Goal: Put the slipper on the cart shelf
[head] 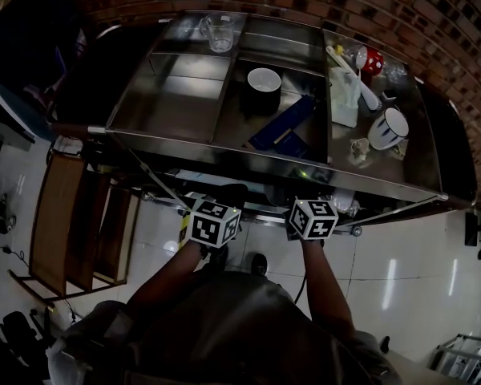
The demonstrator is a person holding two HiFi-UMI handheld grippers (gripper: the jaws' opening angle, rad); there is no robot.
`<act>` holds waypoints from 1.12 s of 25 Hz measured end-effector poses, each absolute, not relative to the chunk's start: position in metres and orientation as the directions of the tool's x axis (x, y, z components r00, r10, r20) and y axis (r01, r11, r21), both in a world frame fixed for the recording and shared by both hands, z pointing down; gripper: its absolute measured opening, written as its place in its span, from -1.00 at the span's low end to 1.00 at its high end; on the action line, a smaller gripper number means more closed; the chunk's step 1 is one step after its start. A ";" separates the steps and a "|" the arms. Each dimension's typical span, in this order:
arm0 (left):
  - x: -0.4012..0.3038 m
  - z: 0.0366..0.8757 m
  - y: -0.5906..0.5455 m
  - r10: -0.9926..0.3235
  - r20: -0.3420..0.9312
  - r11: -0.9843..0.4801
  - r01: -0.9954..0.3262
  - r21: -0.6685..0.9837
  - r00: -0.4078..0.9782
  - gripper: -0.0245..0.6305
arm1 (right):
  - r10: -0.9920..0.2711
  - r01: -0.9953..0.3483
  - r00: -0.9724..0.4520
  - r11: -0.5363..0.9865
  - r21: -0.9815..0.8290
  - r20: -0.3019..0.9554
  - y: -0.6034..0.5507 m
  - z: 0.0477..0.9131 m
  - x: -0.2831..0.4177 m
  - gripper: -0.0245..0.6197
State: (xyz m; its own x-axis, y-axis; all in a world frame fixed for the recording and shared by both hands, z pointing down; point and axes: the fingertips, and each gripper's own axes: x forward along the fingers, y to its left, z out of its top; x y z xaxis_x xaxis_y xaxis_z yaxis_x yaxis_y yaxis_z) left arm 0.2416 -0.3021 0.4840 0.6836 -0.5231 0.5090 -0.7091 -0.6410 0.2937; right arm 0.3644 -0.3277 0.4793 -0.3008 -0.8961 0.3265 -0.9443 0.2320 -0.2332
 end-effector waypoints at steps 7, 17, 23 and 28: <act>0.259 0.471 -0.293 -0.504 0.484 -0.679 -0.675 0.290 0.715 -0.90 | -0.892 -0.928 -0.355 0.301 -0.219 0.281 -0.287 0.444 0.359 -0.84; 0.285 0.456 -0.277 -0.460 0.460 -0.735 -0.616 0.283 0.759 -0.90 | -0.870 -0.911 -0.400 0.342 -0.230 0.287 -0.255 0.431 0.351 -0.93; 0.290 0.458 -0.273 -0.443 0.473 -0.745 -0.606 0.279 0.762 -0.90 | -0.876 -0.908 -0.399 0.338 -0.246 0.272 -0.244 0.428 0.356 -0.93; 0.298 0.456 -0.269 -0.436 0.467 -0.751 -0.597 0.281 0.769 -0.90 | -0.876 -0.908 -0.402 0.343 -0.241 0.266 -0.241 0.425 0.361 -0.93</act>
